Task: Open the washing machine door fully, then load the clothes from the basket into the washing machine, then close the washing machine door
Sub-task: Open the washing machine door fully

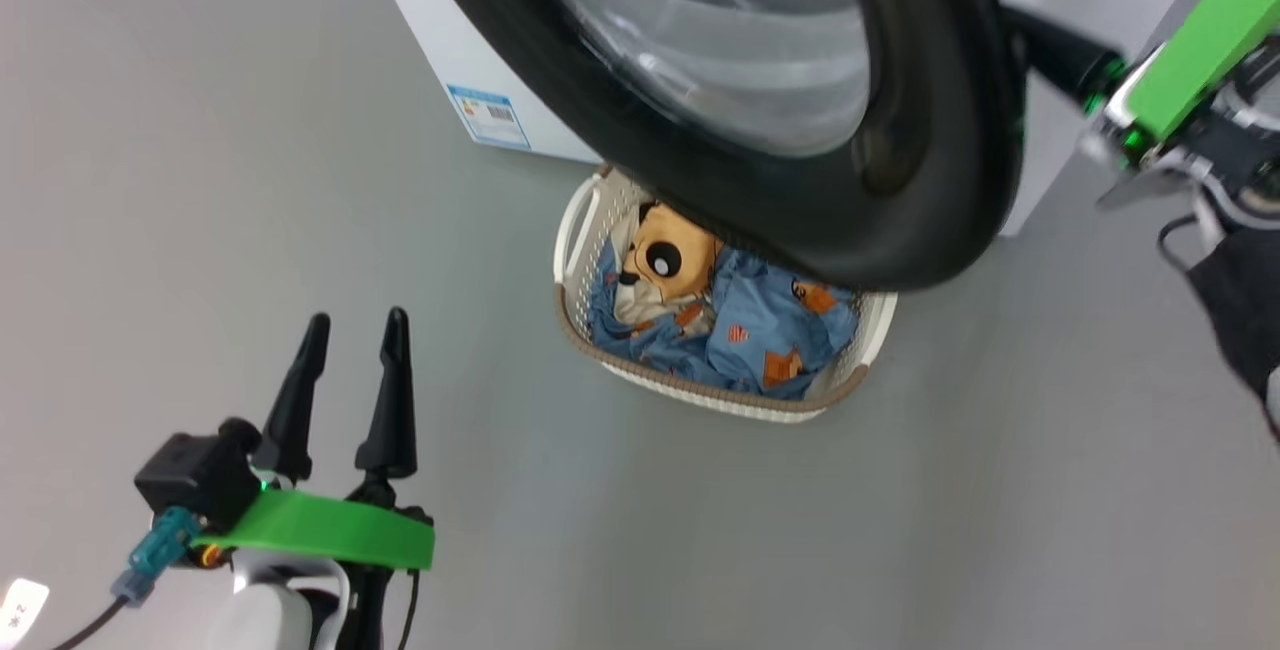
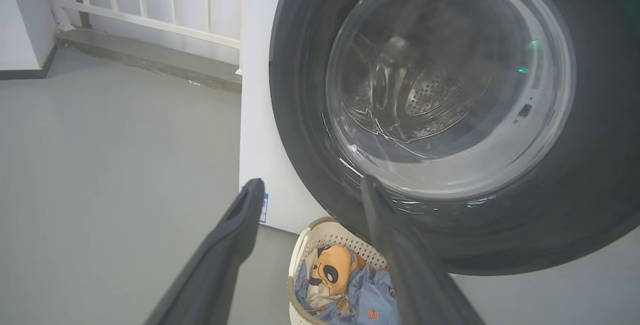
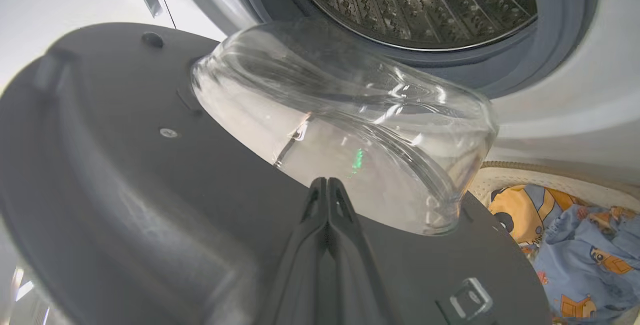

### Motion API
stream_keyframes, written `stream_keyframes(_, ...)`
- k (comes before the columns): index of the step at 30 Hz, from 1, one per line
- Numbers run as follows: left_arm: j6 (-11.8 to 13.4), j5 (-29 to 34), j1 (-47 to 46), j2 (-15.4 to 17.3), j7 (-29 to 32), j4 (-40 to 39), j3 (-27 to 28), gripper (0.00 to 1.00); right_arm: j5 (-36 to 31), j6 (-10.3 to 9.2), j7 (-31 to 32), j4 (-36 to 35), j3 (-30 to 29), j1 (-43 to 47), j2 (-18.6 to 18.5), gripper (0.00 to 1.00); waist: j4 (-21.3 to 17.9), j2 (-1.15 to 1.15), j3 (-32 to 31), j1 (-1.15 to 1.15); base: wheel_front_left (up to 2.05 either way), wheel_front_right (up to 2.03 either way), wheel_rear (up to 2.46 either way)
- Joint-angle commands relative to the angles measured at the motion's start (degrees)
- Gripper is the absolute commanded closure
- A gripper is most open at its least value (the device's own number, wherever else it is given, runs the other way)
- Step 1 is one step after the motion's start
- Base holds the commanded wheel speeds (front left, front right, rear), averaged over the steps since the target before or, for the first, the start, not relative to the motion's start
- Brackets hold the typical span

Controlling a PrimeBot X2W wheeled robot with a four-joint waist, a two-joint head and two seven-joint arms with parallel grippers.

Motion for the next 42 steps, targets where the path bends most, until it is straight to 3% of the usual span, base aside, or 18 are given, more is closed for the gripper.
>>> stream_keyframes(1, -0.1, 0.8, 0.5, 1.6, -0.4, -0.8, 1.7, 0.0, 0.6, 0.58, 0.5, -1.8, 0.3, 2.2, 0.6, 1.0, 0.8, 0.0, -3.4, 0.0, 0.0, 0.0, 0.0)
stream_keyframes(16, -0.1, 2.0, 5.4, 3.1, -0.4, 1.3, 1.4, 0.0, 4.1, 0.58, 4.9, -5.4, -1.2, 16.1, 2.9, 1.0, 4.6, 0.0, -13.0, 0.0, 0.0, 0.0, 0.0)
stream_keyframes(33, -0.1, 2.0, 7.4, 3.8, -0.4, 2.5, 1.9, 0.0, 4.0, 0.58, 7.1, -11.6, -3.4, 25.9, 6.4, 1.0, 11.1, 0.0, -16.6, 0.0, 0.0, 0.0, 0.0)
stream_keyframes(42, -0.1, 2.8, 7.9, 3.9, -0.4, 1.2, 3.2, 0.0, 2.4, 0.58, 8.7, -11.6, -3.3, 25.3, 9.3, 1.0, 11.6, 0.0, -15.9, 0.0, 0.0, 0.0, 0.0)
